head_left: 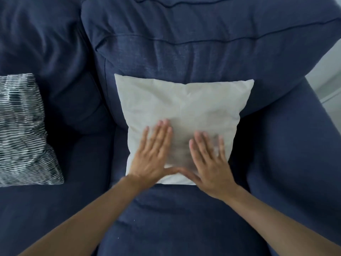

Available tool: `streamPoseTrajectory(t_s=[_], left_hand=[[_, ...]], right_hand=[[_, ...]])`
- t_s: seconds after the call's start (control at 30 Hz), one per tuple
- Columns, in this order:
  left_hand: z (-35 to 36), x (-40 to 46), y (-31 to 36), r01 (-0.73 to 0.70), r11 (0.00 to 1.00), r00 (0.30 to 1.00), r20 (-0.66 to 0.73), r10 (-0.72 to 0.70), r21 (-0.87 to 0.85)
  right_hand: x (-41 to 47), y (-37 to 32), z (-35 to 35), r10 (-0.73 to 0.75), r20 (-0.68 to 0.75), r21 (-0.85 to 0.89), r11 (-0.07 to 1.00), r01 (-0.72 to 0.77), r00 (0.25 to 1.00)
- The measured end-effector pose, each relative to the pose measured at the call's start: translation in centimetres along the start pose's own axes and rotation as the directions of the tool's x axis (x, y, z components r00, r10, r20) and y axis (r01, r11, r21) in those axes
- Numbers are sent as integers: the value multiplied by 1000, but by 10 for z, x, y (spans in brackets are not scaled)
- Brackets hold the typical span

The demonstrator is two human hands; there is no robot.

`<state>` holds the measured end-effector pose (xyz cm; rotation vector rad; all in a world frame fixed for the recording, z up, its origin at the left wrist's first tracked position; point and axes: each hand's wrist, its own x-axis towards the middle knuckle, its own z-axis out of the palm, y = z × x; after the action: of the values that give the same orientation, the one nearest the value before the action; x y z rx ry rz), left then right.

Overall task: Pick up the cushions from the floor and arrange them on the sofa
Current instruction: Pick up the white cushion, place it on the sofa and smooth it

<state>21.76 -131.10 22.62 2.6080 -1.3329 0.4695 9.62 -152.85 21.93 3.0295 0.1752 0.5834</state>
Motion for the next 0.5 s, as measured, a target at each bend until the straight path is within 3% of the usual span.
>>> streamPoseTrajectory(t_s=[0.1, 0.33, 0.43, 0.5], left_hand=[[16, -5, 25, -47, 999, 999, 15, 47, 3], [29, -55, -29, 68, 979, 973, 203, -108, 195], [15, -74, -48, 136, 974, 964, 204, -173, 179], [3, -62, -48, 121, 986, 980, 144, -137, 116]], right_hand=[[-18, -8, 18, -73, 87, -96, 992, 81, 994], [-61, 41, 23, 9, 231, -246, 968, 50, 973], [-67, 53, 9, 57, 178, -185, 982, -24, 982], [-51, 52, -3, 56, 94, -124, 991, -44, 994]])
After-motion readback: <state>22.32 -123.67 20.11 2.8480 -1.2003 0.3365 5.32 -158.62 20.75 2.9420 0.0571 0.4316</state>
